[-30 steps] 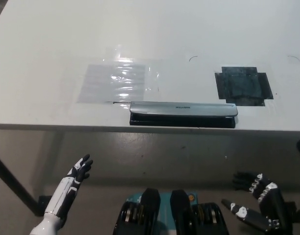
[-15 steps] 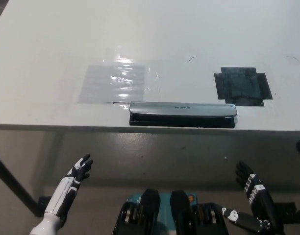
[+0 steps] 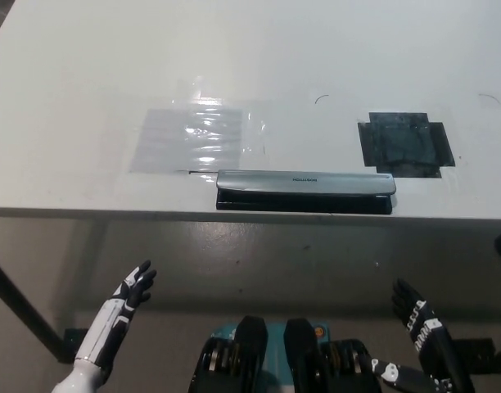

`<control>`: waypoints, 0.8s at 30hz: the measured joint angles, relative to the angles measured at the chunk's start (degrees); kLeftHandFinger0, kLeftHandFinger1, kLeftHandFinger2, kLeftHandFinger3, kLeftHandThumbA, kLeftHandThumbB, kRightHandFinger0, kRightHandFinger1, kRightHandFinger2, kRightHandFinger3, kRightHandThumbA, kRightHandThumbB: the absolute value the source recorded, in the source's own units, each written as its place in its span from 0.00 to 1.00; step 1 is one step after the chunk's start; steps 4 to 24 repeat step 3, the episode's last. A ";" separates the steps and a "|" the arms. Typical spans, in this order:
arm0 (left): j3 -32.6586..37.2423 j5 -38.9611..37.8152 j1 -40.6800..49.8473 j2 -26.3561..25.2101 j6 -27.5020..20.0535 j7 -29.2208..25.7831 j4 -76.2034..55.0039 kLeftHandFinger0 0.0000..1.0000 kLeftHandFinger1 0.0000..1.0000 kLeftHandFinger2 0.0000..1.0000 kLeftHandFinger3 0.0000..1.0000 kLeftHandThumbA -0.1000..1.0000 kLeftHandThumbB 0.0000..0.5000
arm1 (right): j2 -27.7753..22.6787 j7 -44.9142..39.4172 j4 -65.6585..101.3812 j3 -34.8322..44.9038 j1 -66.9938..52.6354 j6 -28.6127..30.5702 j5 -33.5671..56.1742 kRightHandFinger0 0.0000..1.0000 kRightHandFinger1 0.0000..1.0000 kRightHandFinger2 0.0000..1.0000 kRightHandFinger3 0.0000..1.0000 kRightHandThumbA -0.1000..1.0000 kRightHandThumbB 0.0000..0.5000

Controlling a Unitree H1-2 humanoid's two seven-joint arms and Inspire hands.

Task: The paper pin puncher is placed at the center of the table and close to the robot and the robot uses its right fist to press on the paper pin puncher

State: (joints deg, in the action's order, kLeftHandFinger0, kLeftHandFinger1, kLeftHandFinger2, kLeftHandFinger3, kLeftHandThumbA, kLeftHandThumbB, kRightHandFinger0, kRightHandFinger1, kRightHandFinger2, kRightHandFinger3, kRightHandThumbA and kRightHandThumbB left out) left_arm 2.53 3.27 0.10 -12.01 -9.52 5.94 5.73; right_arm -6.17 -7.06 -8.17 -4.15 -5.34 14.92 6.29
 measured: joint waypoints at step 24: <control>0.10 0.06 0.25 0.17 0.00 0.01 0.01 1.00 1.00 1.00 1.00 1.00 0.53 | -0.04 -0.14 -0.02 0.14 -0.41 0.18 -0.01 1.00 1.00 1.00 1.00 1.00 0.42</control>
